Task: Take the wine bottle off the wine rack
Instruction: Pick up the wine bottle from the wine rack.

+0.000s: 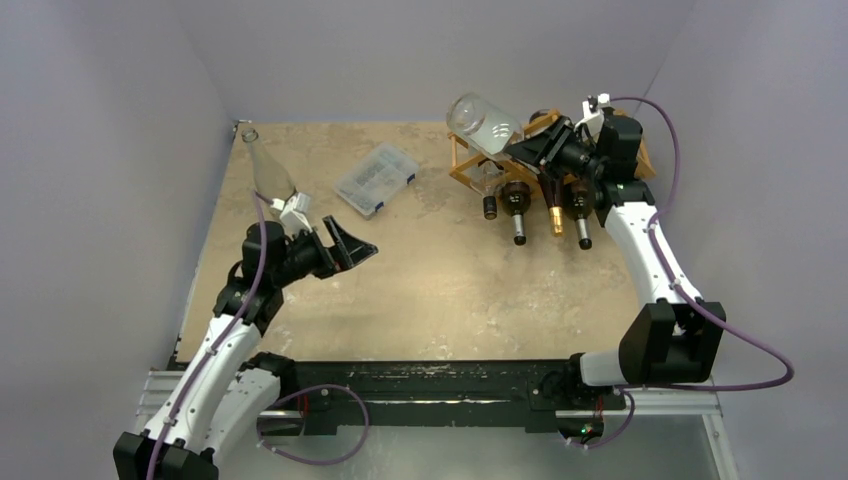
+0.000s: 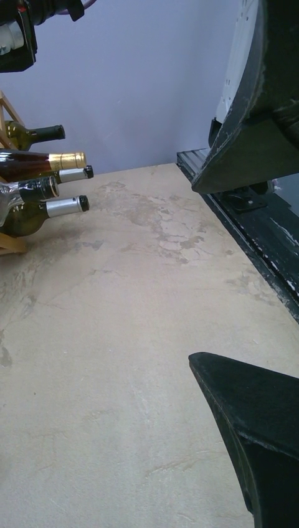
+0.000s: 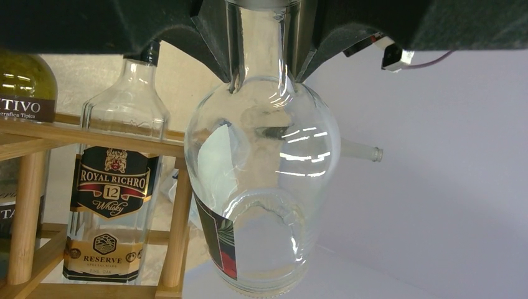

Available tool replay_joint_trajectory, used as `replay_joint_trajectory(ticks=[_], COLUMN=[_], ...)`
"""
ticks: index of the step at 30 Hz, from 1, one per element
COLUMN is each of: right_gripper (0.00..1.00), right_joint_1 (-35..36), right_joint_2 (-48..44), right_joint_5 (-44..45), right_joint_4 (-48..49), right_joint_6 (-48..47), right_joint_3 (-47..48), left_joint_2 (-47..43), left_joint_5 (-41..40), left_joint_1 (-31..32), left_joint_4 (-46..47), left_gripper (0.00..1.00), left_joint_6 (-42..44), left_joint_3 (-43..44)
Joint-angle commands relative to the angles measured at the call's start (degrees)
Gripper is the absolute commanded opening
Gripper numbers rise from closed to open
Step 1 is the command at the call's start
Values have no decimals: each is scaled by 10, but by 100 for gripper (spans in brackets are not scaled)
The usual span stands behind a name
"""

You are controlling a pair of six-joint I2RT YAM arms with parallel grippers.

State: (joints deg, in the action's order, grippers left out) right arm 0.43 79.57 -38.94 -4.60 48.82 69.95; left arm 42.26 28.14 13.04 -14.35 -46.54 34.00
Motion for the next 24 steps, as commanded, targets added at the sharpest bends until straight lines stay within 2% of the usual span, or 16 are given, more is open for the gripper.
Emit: replay_joint_trajectory(ticks=[1,7,12,16,19,22,24], right_gripper=[0,0,0,0,0,0,0], right_joint_1=[-3,-3,-3,-3,-3,-3,-3], right_joint_2=[-17,-16,-18,-19,-20,-21,-20], right_joint_5=[-32,-55,-63,-69,-73,-76,-78], right_joint_4=[125,150,157,165,171,177,179], right_joint_6=[7,26,31,37,43,47,49], right_joint_3=[13,10,8,6,6,5,2], left_joint_2=[34,168,295,398,459,506,526], left_joint_5=[-1,-16,-86,-105,-110,-116,-119], left_joint_1=[9,48,106,120,121,123,124], left_joint_4=[56,115,193,217,223,201,194], left_gripper=[100,100,99,95,86,69,61], left_joint_6=[-2,-7,-22,-45,-52,-40,-33], left_joint_3=[42,154,268,353,407,459,479])
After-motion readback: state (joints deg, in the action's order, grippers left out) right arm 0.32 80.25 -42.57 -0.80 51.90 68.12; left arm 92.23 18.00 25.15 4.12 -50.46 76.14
